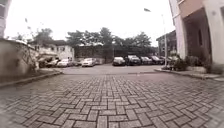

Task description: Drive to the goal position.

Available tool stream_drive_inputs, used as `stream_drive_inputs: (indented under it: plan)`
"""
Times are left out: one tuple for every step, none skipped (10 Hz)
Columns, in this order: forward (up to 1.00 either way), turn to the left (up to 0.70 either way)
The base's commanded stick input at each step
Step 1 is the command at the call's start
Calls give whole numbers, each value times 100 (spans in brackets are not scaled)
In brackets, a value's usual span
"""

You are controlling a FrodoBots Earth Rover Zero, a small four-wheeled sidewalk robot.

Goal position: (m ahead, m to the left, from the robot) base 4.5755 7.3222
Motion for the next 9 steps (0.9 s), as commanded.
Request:
stream_drive_inputs:
  plan:
    - [50,0]
    - [50,0]
    - [50,0]
    - [50,0]
    - [50,0]
    - [50,0]
    - [50,0]
    - [50,0]
    - [50,0]
